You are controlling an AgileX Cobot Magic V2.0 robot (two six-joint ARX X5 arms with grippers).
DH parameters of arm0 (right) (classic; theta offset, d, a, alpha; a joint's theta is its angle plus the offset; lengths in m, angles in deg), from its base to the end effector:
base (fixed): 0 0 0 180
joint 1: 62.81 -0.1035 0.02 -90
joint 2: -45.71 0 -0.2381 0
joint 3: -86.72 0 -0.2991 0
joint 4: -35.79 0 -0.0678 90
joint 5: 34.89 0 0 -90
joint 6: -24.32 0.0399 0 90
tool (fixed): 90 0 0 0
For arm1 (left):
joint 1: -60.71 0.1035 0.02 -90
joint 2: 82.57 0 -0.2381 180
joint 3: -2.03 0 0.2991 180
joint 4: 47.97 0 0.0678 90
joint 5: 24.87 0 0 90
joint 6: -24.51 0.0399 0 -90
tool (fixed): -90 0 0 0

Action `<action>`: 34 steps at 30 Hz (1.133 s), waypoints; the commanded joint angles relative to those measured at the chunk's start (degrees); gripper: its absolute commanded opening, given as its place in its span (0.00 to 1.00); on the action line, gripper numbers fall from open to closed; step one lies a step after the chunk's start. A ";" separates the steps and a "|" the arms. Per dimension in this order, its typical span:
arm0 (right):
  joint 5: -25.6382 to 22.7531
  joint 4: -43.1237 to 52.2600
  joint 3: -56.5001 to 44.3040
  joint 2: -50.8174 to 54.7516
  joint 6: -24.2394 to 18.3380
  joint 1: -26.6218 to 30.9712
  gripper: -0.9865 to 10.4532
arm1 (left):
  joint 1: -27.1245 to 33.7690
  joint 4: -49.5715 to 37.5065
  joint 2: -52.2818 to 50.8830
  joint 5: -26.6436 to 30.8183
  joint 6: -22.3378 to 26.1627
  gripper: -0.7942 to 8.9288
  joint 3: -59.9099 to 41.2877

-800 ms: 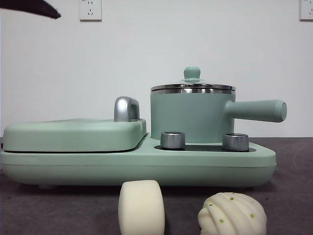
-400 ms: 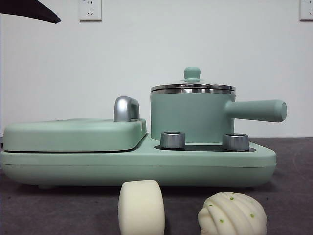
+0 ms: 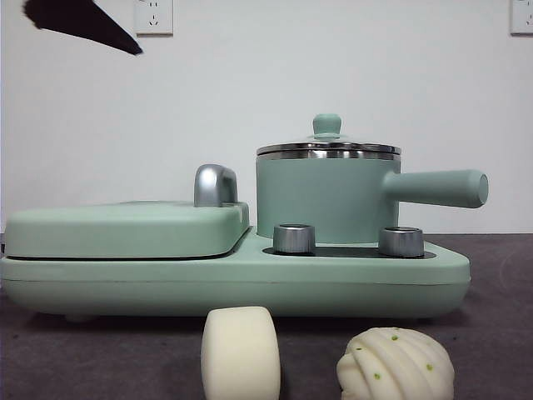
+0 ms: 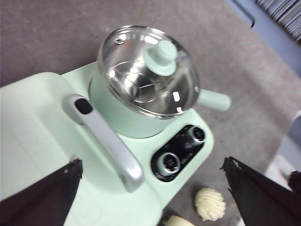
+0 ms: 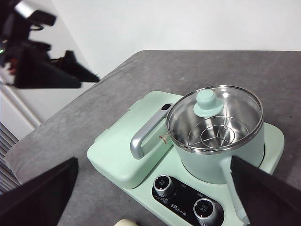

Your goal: Put the buns in a small steamer

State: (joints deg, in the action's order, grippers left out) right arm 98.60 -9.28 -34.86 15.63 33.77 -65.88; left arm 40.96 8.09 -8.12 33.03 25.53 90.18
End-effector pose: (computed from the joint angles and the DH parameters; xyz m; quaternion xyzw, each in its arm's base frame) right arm 0.1682 0.0365 0.3370 0.1249 0.1683 0.3784 0.9016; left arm 0.2957 -0.1287 0.3353 -0.0314 0.3556 -0.4108 0.8389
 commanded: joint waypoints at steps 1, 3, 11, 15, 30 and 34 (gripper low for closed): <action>0.04 0.42 0.92 -0.15 0.59 -0.17 0.54 | -0.79 3.41 6.71 1.31 2.73 0.59 7.72; 0.07 0.42 0.92 -0.15 0.59 -0.17 0.54 | -1.44 6.08 10.88 2.05 2.84 0.59 12.24; 0.04 0.42 0.92 -0.15 0.61 -0.17 0.54 | -5.55 13.29 25.46 9.62 3.06 0.59 28.63; 0.02 0.42 0.92 -0.15 0.61 -0.17 0.54 | -8.07 17.38 32.61 13.33 3.65 0.59 38.86; -0.02 0.39 0.92 -0.15 0.61 -0.17 0.54 | -17.90 21.53 47.10 20.33 5.25 0.58 59.54; -0.02 0.39 0.92 -0.15 0.63 -0.17 0.54 | -20.26 21.53 48.63 22.64 7.08 0.58 59.54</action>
State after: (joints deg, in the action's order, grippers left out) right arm 98.60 -9.32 -34.86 15.63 33.79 -65.88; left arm 21.14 30.13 38.63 55.39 31.43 147.70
